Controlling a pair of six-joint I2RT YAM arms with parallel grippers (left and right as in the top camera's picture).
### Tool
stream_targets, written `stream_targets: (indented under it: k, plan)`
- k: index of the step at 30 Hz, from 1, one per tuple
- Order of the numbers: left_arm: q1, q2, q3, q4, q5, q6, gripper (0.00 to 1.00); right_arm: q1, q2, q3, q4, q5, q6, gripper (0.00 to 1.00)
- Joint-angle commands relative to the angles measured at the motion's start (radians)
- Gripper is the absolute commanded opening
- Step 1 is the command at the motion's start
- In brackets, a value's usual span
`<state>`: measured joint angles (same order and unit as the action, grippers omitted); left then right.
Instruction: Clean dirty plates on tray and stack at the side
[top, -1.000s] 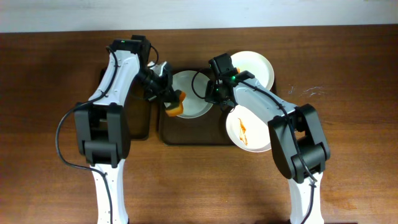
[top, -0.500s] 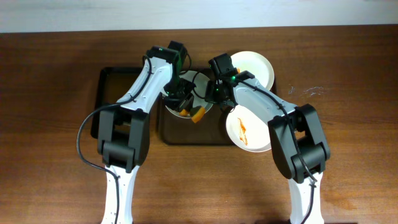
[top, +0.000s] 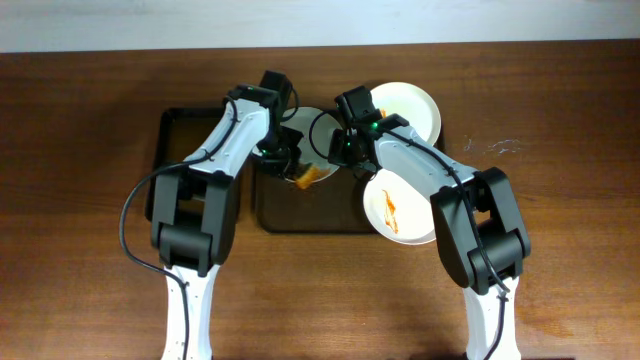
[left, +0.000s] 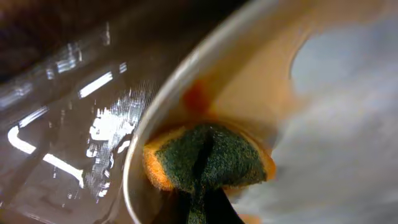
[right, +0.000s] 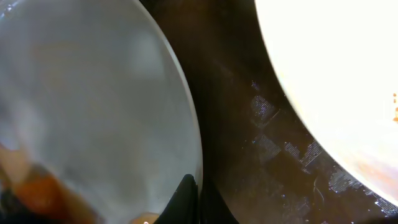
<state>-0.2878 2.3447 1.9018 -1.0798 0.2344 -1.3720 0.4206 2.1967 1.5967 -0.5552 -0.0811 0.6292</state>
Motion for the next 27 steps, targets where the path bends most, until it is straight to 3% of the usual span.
stream_targets:
  k: [1,6,9,13,17,18,20,23,27]
  plan:
    - [0.034,-0.004,-0.018,0.067,-0.187,-0.025,0.00,0.003,0.017,-0.004,-0.013,0.003,-0.011,0.04]
    - [0.033,-0.004,-0.018,0.197,-0.243,-0.025,0.00,0.004,0.017,-0.004,-0.024,0.003,-0.011,0.04]
    - [0.033,-0.004,-0.011,0.380,-0.255,0.130,0.00,0.004,0.017,-0.004,-0.024,0.003,-0.011,0.04]
    - [0.033,-0.010,0.102,0.420,-0.201,0.332,0.00,0.004,0.017,-0.004,-0.022,0.006,-0.011,0.04]
    - [0.035,-0.080,0.175,0.333,-0.186,0.593,0.00,0.004,0.017,-0.004,-0.020,0.006,-0.011,0.04]
    - [0.037,-0.108,0.175,0.287,-0.186,0.708,0.00,0.004,0.017,-0.004,-0.019,0.006,-0.011,0.04]
    - [0.037,-0.148,0.175,0.187,-0.186,0.803,0.00,0.004,0.017,-0.004,-0.019,0.006,-0.011,0.04]
    - [0.043,-0.218,0.175,0.015,-0.186,1.062,0.00,0.004,0.017,-0.003,-0.019,0.002,-0.023,0.04]
    - [0.162,-0.315,0.175,-0.075,-0.140,1.117,0.00,-0.003,-0.012,0.008,-0.005,-0.131,-0.129,0.04]
